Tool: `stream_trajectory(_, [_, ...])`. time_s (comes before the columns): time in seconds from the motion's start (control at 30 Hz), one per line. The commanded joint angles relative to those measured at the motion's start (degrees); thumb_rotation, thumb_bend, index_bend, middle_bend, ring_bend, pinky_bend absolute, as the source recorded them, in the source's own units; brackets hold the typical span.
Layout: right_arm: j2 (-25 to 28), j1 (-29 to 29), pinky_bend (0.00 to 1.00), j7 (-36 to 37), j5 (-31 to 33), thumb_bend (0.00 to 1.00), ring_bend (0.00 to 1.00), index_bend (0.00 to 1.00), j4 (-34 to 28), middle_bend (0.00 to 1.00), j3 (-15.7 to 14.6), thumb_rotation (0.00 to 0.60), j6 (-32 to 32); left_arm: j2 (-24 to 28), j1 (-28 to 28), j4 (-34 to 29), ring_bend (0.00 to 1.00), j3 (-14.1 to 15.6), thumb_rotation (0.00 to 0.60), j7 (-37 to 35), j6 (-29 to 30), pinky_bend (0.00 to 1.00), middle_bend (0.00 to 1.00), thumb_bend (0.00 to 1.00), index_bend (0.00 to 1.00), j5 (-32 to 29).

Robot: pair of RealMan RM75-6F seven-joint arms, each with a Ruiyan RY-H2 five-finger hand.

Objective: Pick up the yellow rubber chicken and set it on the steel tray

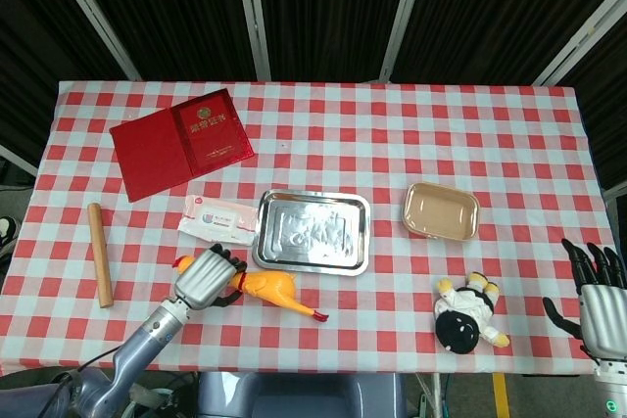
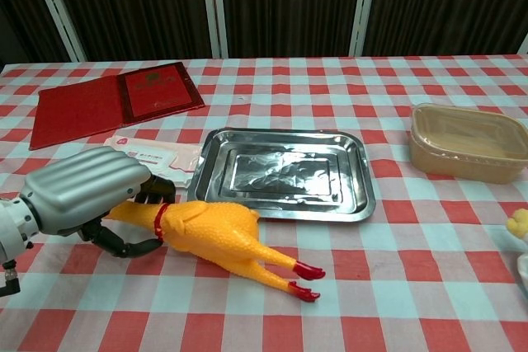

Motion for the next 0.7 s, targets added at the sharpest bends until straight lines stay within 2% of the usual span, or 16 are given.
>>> stream_trajectory(0.03, [0.0,0.0,0.01,-0.1,0.0,0.3,0.07,0.04,-0.1,0.17,0.0,0.6,-0.1,-0.7,-0.8,1.3,0.59,0.4,0.6,-5.6,2.3,0.68,0.71,0.71,0.7,3.5])
stream_trajectory(0.23, [1.0,0.2,0.01,-0.3,-0.4,0.3,0.07,0.04,-0.8,0.17,0.3,0.6,0.2,0.1,-2.6,2.7,0.61,0.5,0.6,-16.9,6.7,0.7,0.73,0.75,0.73,8.9])
stream_trajectory(0.37, [3.2,0.7,0.01,1.7,-2.1,0.3,0.07,0.05,-2.9,0.17,0.7,0.6,0.8,1.7,-4.1,1.7,0.62,-0.1,0.6,-20.1,8.4,0.7,0.73,0.75,0.73,11.2])
stream_trajectory(0.57, [7.2,2.6,0.01,8.0,-6.2,0.3,0.07,0.04,-7.1,0.17,-0.3,0.6,-1.3,5.1,-6.5,-3.0,0.62,-2.0,0.6,-22.2,8.9,0.7,0.74,0.76,0.74,12.6])
stream_trajectory(0.7, [9.9,5.1,0.01,15.2,-9.9,0.3,0.07,0.04,-9.8,0.17,-0.7,0.6,-3.6,8.3,-8.6,-6.9,0.62,-4.6,0.6,-18.8,7.3,0.7,0.73,0.76,0.73,12.3])
